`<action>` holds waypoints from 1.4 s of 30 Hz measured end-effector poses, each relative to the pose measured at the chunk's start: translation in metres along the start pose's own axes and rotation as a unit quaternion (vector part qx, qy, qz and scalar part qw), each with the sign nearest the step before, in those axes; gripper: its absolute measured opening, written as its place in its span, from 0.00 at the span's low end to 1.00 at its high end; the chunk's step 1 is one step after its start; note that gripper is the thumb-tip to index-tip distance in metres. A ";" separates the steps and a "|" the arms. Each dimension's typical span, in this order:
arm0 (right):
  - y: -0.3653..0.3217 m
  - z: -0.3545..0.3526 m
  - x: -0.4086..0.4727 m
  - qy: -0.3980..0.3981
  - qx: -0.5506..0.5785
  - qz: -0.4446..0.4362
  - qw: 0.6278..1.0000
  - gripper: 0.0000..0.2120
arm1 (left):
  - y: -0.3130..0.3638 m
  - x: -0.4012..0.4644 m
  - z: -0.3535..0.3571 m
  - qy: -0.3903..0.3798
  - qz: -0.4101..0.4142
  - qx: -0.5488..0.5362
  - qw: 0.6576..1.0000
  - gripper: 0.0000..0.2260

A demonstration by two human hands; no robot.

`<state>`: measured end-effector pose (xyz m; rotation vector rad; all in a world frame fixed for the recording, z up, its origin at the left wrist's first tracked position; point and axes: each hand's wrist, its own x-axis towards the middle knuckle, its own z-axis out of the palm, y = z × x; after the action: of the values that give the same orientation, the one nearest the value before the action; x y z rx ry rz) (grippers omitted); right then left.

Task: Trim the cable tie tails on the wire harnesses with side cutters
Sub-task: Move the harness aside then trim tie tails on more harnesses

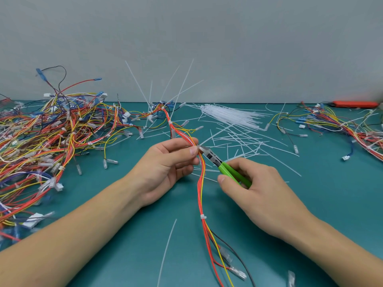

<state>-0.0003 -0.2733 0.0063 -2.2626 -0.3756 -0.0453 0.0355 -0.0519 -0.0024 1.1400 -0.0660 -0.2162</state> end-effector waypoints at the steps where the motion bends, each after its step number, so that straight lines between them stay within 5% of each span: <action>1: 0.000 0.000 0.000 0.000 -0.004 -0.002 1.000 0.14 | 0.000 0.000 0.000 0.000 0.001 0.000 1.000 0.08; 13: -0.001 -0.006 0.003 -0.004 -0.023 -0.026 0.999 0.11 | -0.001 -0.001 0.001 0.006 0.009 0.008 1.000 0.09; 23: -0.002 -0.009 0.005 -0.030 -0.008 -0.032 0.999 0.22 | -0.001 -0.001 0.000 0.002 0.002 0.016 1.000 0.11; 42: 0.005 -0.014 0.015 -0.036 0.287 0.105 0.951 0.17 | -0.006 -0.002 0.001 -0.034 0.001 0.135 0.990 0.09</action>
<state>0.0163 -0.2831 0.0147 -1.7150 -0.1532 0.2305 0.0330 -0.0545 -0.0073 1.4011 -0.1601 -0.2500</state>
